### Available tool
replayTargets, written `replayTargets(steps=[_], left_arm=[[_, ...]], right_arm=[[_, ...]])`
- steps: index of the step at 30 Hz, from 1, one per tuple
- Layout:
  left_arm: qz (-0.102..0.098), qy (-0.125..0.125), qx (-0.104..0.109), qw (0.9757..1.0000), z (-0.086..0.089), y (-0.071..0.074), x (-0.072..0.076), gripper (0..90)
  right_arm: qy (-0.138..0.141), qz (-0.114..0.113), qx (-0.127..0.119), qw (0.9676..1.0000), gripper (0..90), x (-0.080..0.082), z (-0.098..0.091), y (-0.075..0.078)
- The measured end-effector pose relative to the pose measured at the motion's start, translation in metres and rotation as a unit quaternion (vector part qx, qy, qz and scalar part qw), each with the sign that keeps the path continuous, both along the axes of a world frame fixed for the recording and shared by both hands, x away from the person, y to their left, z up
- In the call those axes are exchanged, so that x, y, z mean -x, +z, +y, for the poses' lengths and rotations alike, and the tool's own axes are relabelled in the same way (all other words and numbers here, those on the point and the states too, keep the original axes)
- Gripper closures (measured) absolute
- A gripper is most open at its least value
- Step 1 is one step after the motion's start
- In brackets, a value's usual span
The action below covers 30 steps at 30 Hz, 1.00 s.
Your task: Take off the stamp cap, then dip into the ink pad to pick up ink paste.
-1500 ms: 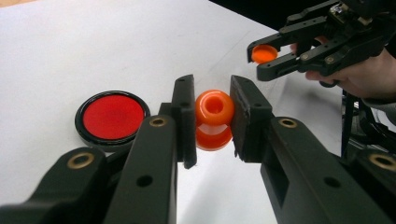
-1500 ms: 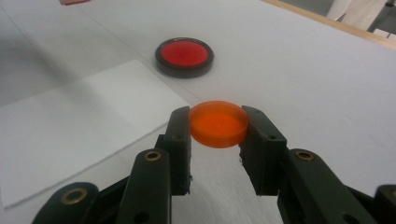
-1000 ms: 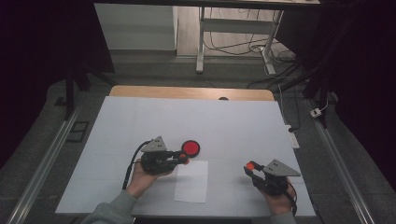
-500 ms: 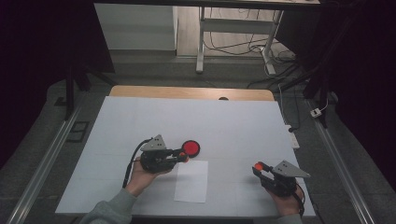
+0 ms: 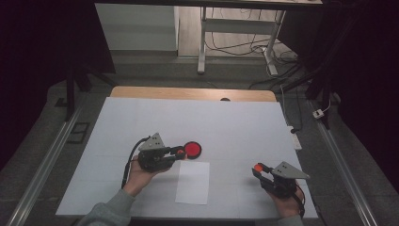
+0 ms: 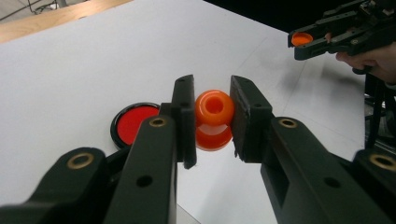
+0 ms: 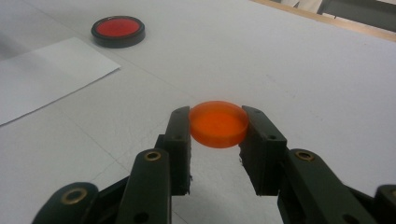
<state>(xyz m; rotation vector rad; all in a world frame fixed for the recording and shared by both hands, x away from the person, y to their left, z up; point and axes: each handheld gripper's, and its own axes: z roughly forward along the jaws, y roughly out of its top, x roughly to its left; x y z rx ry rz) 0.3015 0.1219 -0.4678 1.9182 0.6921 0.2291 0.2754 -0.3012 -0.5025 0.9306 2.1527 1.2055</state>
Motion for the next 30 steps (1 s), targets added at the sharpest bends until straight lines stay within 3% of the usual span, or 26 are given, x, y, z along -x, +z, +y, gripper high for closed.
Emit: replayTargets(steps=[24, 30], left_arm=[[0.002, -0.006, -0.013, 0.9999, -0.022, 0.001, -0.027, 72.4], [0.01, -0.001, -0.018, 0.9998, -0.025, -0.006, -0.039, 72.3]], right_arm=[[0.002, -0.003, 0.001, 1.0, 64.1, -0.002, 0.002, 0.001], [0.003, -0.002, 0.001, 1.0, 64.1, -0.002, 0.003, 0.0]])
